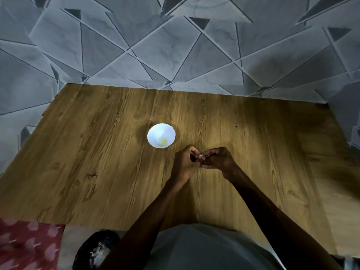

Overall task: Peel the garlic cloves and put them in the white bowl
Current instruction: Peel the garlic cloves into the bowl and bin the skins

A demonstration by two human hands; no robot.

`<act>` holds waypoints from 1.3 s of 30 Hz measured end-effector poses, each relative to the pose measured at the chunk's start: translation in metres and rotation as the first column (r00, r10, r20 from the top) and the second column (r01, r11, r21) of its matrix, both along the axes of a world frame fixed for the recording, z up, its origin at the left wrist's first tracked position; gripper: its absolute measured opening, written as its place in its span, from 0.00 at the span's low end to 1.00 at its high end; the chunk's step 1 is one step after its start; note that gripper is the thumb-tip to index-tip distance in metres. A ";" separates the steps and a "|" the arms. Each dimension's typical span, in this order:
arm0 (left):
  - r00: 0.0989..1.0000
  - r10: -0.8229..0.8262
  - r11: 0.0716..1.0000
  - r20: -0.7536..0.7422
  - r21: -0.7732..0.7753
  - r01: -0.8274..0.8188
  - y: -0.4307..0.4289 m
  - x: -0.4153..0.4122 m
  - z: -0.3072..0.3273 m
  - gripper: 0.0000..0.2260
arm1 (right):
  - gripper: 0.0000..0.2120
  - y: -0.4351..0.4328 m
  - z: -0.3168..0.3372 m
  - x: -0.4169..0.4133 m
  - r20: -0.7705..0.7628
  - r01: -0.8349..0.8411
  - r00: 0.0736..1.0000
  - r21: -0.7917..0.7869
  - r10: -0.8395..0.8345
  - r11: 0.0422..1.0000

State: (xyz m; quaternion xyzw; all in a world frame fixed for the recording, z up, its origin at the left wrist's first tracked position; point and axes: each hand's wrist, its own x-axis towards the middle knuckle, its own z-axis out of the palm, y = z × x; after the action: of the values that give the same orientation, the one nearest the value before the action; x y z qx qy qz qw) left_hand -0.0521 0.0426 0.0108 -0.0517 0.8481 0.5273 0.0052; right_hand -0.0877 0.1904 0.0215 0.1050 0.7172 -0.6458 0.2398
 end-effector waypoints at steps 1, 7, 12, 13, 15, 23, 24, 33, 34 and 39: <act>1.000 0.010 1.000 0.005 -0.013 -0.010 0.001 0.000 -0.001 0.08 | 0.09 0.001 -0.002 -0.001 -0.007 -0.016 1.000 0.009 0.016 1.000; 0.964 0.060 0.998 0.260 0.004 -0.063 -0.005 -0.006 -0.007 0.07 | 0.05 0.002 -0.022 -0.011 -0.166 -0.099 0.974 0.310 0.157 0.946; 0.904 0.049 0.946 0.424 0.270 -0.178 -0.017 -0.001 -0.018 0.05 | 0.05 -0.001 -0.038 -0.015 -0.350 -0.058 0.790 0.776 0.504 0.628; 0.899 0.039 0.932 0.437 0.309 -0.190 -0.018 0.000 -0.018 0.07 | 0.07 -0.001 -0.039 -0.014 -0.345 -0.039 0.775 0.810 0.529 0.585; 0.883 0.035 0.902 0.468 0.366 -0.230 -0.019 0.002 -0.016 0.09 | 0.10 -0.003 -0.042 -0.014 -0.314 -0.024 0.745 0.869 0.588 0.495; 0.856 0.020 0.750 0.517 0.559 -0.355 -0.020 0.003 -0.016 0.08 | 0.06 0.003 -0.044 -0.008 -0.459 0.036 0.731 0.765 0.505 0.643; 0.851 0.022 0.721 0.525 0.581 -0.378 -0.019 0.002 -0.015 0.07 | 0.05 0.004 -0.041 -0.004 -0.491 -0.004 0.757 0.657 0.432 0.754; 0.823 -0.061 0.600 0.565 0.679 -0.423 -0.008 0.008 -0.016 0.05 | 0.10 0.005 -0.026 0.037 0.005 0.144 0.989 -0.148 -0.144 0.979; 0.827 -0.063 0.615 0.559 0.675 -0.409 -0.008 0.008 -0.016 0.05 | 0.10 0.006 -0.026 0.038 0.059 0.172 0.985 -0.181 -0.164 0.968; 0.849 -0.072 0.739 0.524 0.599 -0.307 -0.010 0.014 -0.018 0.07 | 0.11 0.005 -0.025 0.037 0.284 0.246 0.943 -0.238 -0.174 0.940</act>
State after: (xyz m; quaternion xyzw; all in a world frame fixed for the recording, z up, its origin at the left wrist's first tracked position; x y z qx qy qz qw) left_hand -0.0386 0.0328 -0.0075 -0.2408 0.5658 0.7588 0.2147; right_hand -0.0507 0.1959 -0.0035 0.2313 0.5693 -0.7403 0.2726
